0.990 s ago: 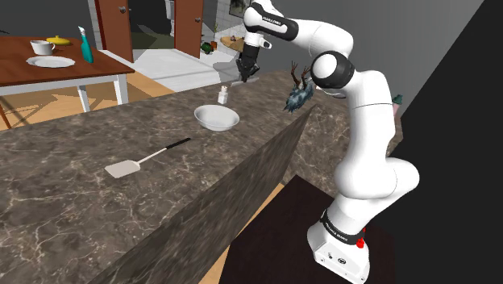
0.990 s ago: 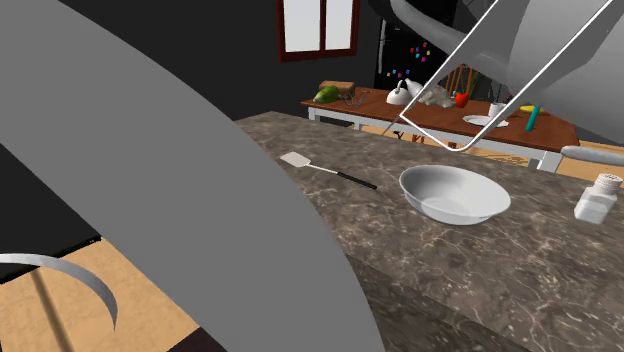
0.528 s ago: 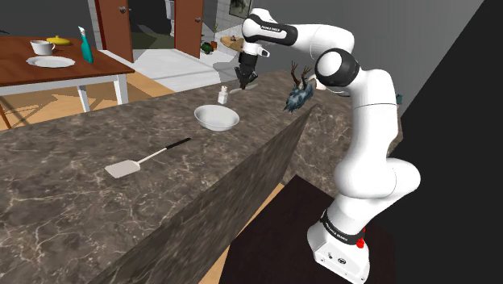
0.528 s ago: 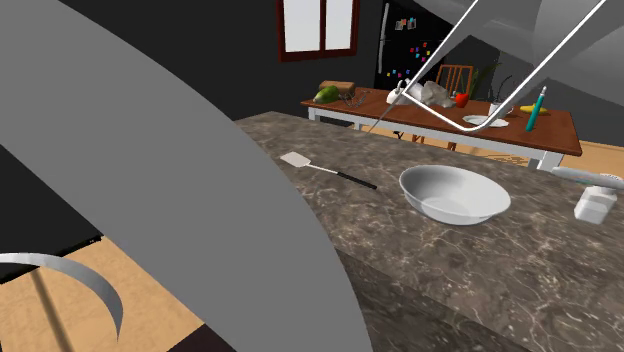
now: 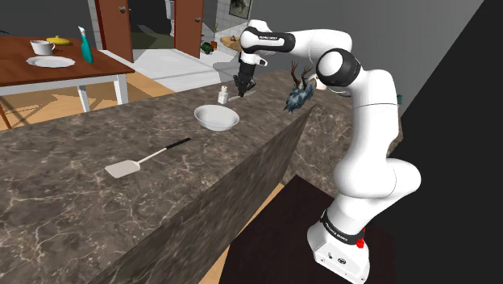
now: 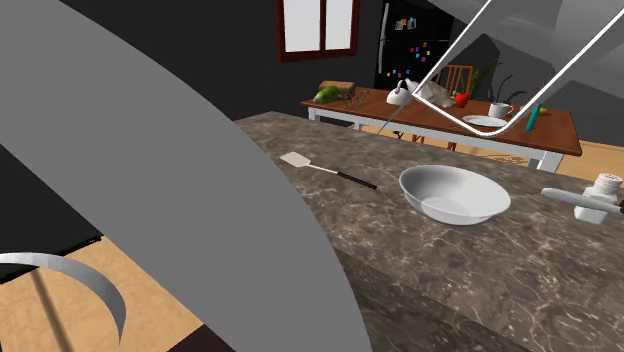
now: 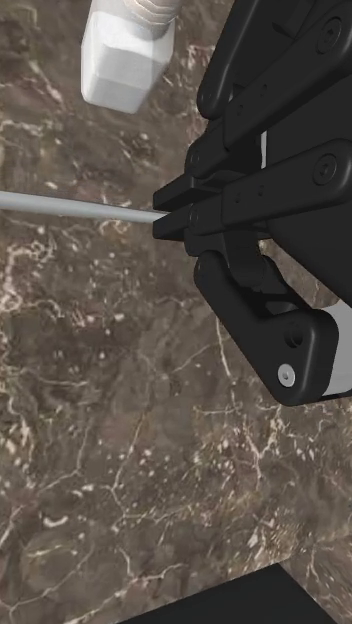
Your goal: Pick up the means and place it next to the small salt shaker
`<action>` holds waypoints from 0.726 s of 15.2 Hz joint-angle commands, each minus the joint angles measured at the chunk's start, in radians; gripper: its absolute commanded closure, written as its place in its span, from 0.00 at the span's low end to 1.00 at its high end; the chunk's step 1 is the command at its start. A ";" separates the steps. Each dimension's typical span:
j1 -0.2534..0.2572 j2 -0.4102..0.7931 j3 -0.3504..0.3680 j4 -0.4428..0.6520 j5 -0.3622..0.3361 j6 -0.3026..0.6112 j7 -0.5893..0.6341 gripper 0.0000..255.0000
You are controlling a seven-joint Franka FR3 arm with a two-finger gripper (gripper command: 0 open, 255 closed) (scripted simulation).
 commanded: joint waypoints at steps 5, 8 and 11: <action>-0.010 0.012 -0.005 -0.066 -0.007 0.075 0.005 1.00; -0.012 0.021 -0.008 -0.093 -0.011 0.111 0.008 1.00; -0.012 0.021 -0.008 -0.093 -0.011 0.111 0.008 1.00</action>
